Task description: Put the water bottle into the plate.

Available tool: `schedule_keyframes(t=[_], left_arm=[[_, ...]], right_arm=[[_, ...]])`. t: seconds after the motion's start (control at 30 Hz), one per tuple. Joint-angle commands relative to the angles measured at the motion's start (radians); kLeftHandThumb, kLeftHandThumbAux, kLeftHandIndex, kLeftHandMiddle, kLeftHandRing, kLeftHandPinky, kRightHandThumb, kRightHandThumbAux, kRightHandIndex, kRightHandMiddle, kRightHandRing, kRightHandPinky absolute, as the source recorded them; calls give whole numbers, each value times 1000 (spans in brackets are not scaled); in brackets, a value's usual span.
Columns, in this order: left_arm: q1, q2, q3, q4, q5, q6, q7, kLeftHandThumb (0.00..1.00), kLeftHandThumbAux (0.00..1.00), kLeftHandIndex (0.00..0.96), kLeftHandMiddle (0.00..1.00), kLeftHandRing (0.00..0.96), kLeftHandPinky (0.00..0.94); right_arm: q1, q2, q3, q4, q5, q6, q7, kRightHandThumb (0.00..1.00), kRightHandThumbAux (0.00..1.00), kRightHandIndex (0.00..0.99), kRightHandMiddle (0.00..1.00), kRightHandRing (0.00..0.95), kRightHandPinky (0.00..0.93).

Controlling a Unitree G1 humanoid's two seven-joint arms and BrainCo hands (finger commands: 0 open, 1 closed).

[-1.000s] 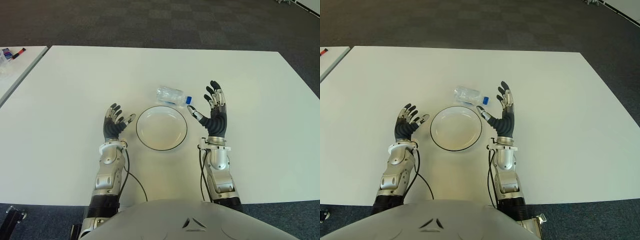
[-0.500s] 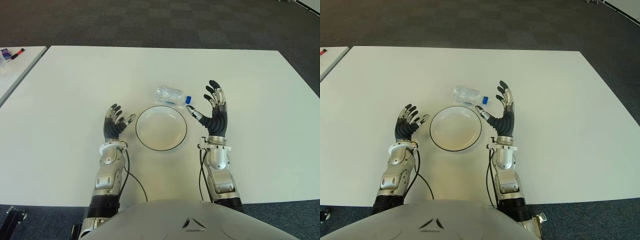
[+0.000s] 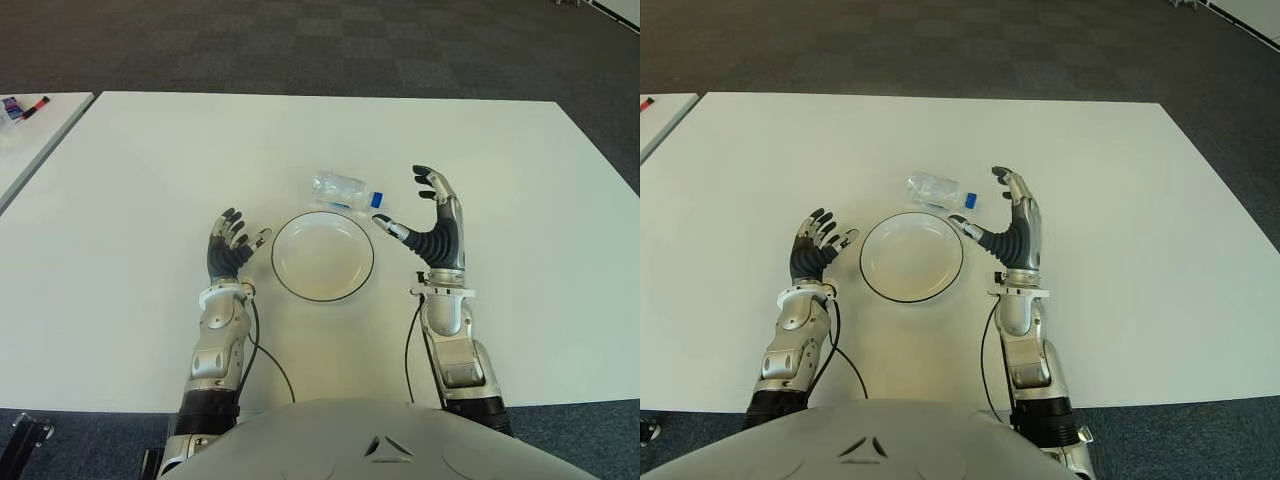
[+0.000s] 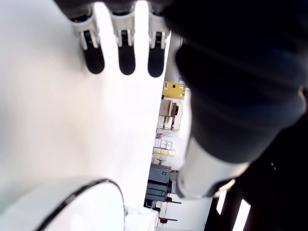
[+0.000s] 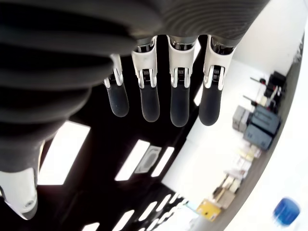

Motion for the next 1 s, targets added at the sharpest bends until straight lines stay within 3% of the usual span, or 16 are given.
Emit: schedule_keyframes(t=[0.03, 0.63, 0.73, 1.0], left_arm=[[-18, -52, -7, 15, 9, 2, 9, 34, 945, 154, 160, 144, 174], [-15, -56, -11, 12, 9, -1, 10, 32, 955, 145, 157, 134, 166], [-15, -58, -10, 14, 9, -4, 13, 30, 953, 144, 156, 133, 164], [-17, -59, -11, 17, 12, -4, 17, 18, 945, 142, 155, 131, 163]], right_arm=[[-16, -11, -5, -25, -53, 44, -12, 521, 538, 206, 240, 242, 281], [-27, -79, -32, -103, -46, 67, 54, 534, 535, 193, 226, 216, 242], [-27, -103, -32, -109, -72, 56, 55, 555, 528, 186, 218, 210, 246], [-40, -227, -17, -110, -252, 28, 27, 627, 474, 142, 189, 198, 259]])
